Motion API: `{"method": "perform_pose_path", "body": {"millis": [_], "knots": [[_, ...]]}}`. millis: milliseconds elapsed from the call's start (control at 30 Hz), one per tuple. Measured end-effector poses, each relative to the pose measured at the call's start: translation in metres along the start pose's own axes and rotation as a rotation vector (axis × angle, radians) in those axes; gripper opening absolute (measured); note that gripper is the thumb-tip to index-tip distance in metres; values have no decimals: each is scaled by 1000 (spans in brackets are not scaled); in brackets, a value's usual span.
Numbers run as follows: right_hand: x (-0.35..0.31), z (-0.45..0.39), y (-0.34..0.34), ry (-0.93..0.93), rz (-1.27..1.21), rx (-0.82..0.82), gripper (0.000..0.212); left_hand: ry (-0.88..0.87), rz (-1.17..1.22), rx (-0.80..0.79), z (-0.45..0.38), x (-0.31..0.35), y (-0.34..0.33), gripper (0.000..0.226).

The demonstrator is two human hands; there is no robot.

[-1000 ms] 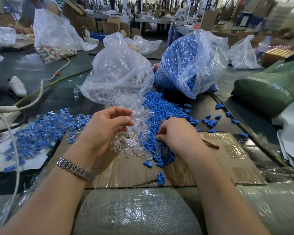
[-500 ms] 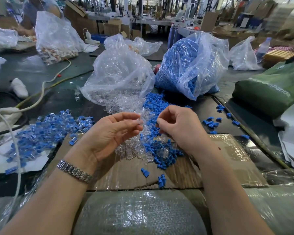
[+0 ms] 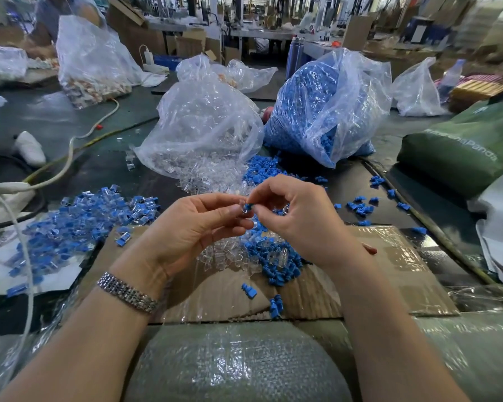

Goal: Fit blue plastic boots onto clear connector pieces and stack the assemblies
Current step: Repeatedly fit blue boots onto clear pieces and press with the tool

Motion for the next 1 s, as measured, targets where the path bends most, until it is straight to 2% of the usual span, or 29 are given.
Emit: {"method": "perform_pose_path", "body": {"millis": [200,433,567,600,667,733,767,833,1000], "knots": [[-2,1,-1,37,39,-11,13,-108,-101,24,2,-2,-4,25],[-4,1,-1,48,67,-38,12,-145,-143,31,2,-2,-4,29],[3,-3,10,-44,31,-7,20,-139,-117,28,2,-1,-2,24],[9,-4,15,-90,102,34,22,-134,-106,26,2,0,-1,24],[26,-8,26,-243,420,36,28,-116,-73,20,2,0,1,25],[40,-6,35,-460,738,-104,42,-91,-28,28,2,1,1,24],[45,-6,37,-530,803,-162,47,-79,-6,38,1,1,1,22],[49,-4,38,-574,794,-213,52,-62,27,58,0,1,1,20],[46,-3,33,-525,833,-285,40,-55,77,104,-1,2,4,19]]}}
Point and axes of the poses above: each hand's wrist, its own z-axis away from the middle knuckle, its own y-axis out of the back of the hand, x = y × z, the point moved 1 cm from there along -z, towards the middle knuckle, and after that the axes turned 15 degrees about x, right-handed, at the moved point
